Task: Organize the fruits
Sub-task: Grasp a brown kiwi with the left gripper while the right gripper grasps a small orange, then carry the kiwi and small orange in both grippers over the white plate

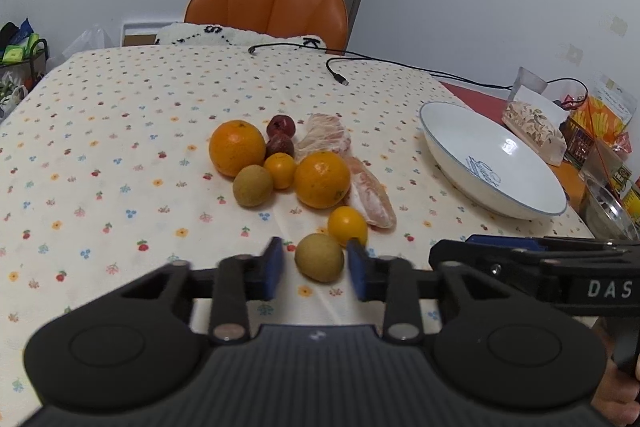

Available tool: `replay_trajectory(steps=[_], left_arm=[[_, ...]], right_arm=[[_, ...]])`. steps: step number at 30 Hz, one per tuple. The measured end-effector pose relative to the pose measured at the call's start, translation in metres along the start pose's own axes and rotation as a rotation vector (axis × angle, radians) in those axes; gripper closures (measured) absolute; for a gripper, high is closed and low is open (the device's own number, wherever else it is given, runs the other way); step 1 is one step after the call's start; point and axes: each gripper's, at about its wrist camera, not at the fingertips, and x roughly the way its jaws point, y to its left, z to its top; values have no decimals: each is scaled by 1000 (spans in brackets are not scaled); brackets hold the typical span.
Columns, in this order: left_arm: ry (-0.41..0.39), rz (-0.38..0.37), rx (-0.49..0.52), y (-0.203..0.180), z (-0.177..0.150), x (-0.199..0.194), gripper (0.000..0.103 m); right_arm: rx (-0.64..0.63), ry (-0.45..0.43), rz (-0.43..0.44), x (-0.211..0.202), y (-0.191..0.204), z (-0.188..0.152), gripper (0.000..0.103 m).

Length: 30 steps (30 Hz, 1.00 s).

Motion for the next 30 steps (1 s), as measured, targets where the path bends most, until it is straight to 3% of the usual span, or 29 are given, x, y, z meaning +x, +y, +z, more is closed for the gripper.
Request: replay_trajectory(steps=[12,26,30], left_arm=[[-24,-3,-38,14,4,-13,78],[-41,19,-65,30,3,-24,78],[-44,16,-63,27,2,-27,78]], right_arm=[[-7,41,50,28,13,10,61],[-26,49,47,51,30,14,70],[-14,43,31,53,28,14,82]])
